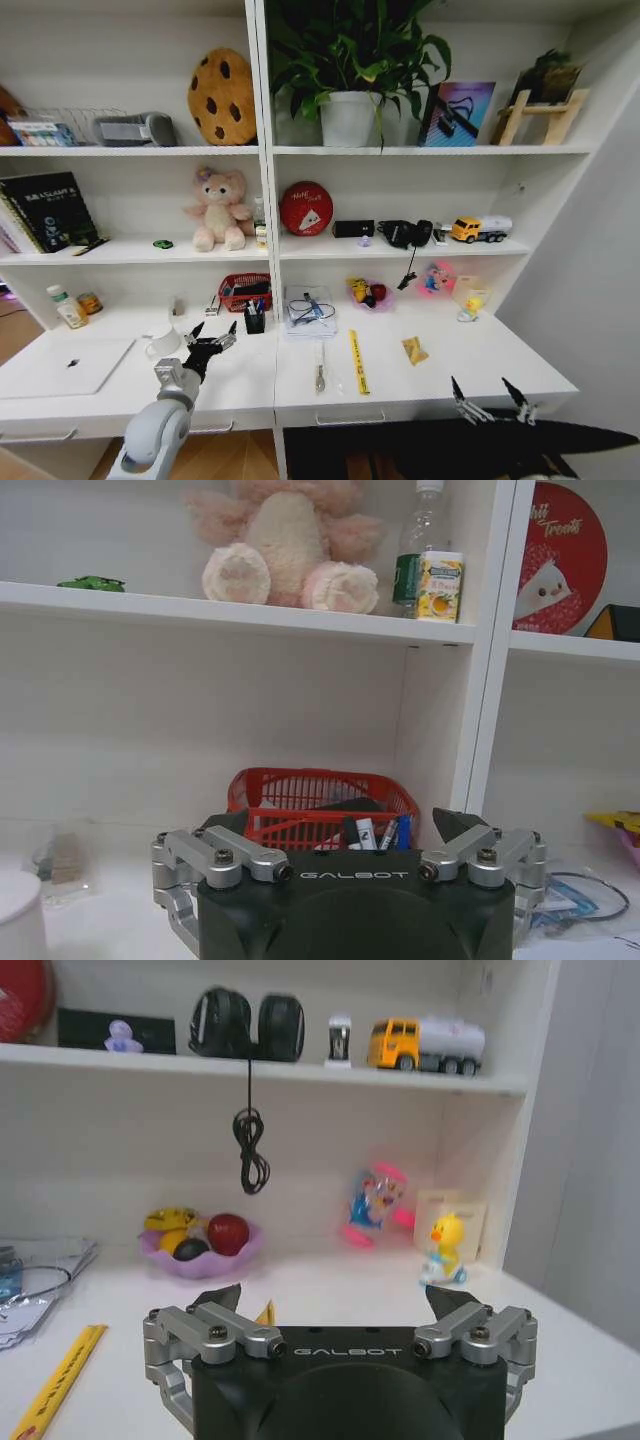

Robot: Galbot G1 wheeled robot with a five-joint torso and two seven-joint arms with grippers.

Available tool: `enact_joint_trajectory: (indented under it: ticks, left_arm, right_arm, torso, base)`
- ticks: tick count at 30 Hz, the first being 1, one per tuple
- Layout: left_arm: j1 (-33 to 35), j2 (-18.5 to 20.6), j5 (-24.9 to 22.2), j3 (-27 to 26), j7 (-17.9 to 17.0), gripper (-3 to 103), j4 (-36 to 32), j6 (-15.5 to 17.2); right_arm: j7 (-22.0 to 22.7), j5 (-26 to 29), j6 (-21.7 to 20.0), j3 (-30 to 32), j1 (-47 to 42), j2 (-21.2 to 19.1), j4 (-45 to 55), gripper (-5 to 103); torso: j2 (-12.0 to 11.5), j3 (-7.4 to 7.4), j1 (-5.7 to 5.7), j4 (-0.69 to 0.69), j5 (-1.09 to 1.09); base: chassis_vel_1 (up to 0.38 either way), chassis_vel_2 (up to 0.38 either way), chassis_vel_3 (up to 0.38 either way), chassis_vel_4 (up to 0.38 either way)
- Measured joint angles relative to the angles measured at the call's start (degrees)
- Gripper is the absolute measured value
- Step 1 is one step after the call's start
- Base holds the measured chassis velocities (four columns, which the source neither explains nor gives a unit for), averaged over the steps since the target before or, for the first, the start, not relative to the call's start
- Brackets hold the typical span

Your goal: Organize the objects on the table.

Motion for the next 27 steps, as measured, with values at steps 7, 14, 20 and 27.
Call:
enact_joint_trajectory:
  ticks: [7,14,20,27]
  left_arm:
    - [0.0,0.0,0.0,-0.02,-0.02,100,0.0,0.0]
    - [0.0,0.0,0.0,0.01,-0.01,100,0.0,0.0]
    - [0.0,0.0,0.0,0.01,-0.01,100,0.0,0.0]
    - [0.0,0.0,0.0,0.01,-0.01,100,0.0,0.0]
  right_arm:
    - [-1.7,8.85,-18.05,5.32,6.51,-6.38,-1.4,100]
    - [-6.28,12.66,-25.75,9.18,15.37,-19.81,-9.53,100]
    - [-15.25,6.56,-22.03,5.21,20.95,-26.86,-22.18,100]
    - [-22.14,-0.37,-17.33,-4.43,26.82,-29.64,-30.39,100]
  torso:
    - [0.0,0.0,0.01,-0.02,-0.02]
    - [0.0,0.0,0.0,0.0,-0.01]
    - [0.0,0.01,0.01,-0.01,0.01]
    - [0.0,0.0,0.01,-0.02,0.0]
  base:
    - [0.0,0.0,0.0,0.0]
    - [0.0,0.0,0.0,0.0]
    - [0.0,0.0,0.0,0.0]
    - [0.0,0.0,0.0,0.0]
